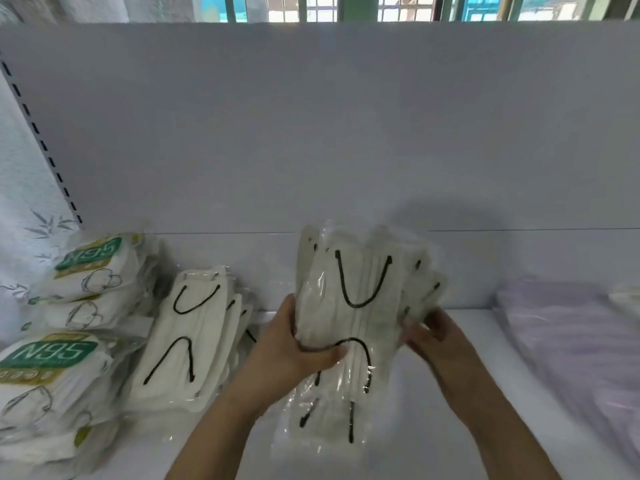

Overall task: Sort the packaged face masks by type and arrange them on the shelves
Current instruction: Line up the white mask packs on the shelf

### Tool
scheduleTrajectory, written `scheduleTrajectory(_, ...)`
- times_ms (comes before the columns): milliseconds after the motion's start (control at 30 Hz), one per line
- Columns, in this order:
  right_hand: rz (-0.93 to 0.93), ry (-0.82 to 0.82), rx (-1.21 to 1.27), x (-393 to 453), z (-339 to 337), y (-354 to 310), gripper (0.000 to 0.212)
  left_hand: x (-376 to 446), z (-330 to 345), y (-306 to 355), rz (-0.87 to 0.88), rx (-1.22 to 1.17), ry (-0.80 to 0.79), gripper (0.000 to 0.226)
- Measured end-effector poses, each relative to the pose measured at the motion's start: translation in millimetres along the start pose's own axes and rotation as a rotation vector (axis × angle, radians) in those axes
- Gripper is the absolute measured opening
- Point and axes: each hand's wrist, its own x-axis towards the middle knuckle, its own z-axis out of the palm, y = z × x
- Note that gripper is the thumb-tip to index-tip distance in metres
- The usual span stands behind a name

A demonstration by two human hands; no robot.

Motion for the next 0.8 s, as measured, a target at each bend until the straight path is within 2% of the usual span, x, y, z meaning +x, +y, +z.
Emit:
scheduleTrajectory(67,-0.160,0.337,-0.197,-5,-27,-20,0.093,4,-8,6,0.098,0.179,-0.012,0.067)
scheduleTrajectory(100,-0.326,0.414,-0.279,-10,-37,-31,0.096,7,-10,7,0.157,0.303,-0.031,0.068)
scheduleTrajectory(133,-0.495,0.387,-0.368,-13,-42,-42,0.095,10,-10,8,0.217,0.467,-0.062,0.069)
scheduleTrajectory(167,-0.611,0.259,-0.478,-17,-38,-53,0.092,13,-8,9,0.277,0.648,-0.101,0.071)
scheduleTrajectory(233,-0.656,-0.121,-0.888,-14,-25,-55,0.096,17,5,5,0.396,0.919,-0.190,0.079)
scheduleTrajectory(300,-0.607,-0.405,-1.379,2,-24,-31,0.104,17,16,0,0.449,1.016,-0.280,0.085)
scheduleTrajectory(333,-0.475,-0.486,-1.472,9,-32,-19,0.105,17,17,-3,0.431,1.022,-0.314,0.085)
scheduleTrajectory(400,-0.170,-0.520,-1.373,16,-55,-12,0.101,21,11,-9,0.388,0.994,-0.348,0.082)
scheduleTrajectory(433,-0.111,-0.527,-1.288,16,-66,-12,0.097,22,8,-11,0.359,0.969,-0.359,0.081)
scheduleTrajectory(533,-0.066,-0.547,-1.079,9,-78,-11,0.071,17,-3,-19,0.274,0.844,-0.374,0.080)
scheduleTrajectory(600,-0.063,-0.488,-0.958,2,-81,0,0.056,8,-12,-27,0.199,0.693,-0.326,0.075)
scheduleTrajectory(733,-0.058,-0.291,-0.757,-8,-91,22,0.062,-8,-23,-53,0.048,0.361,-0.122,0.071)
scheduleTrajectory(800,-0.013,-0.290,-0.613,-10,-94,35,0.063,-15,-22,-71,-0.071,0.178,-0.102,0.074)
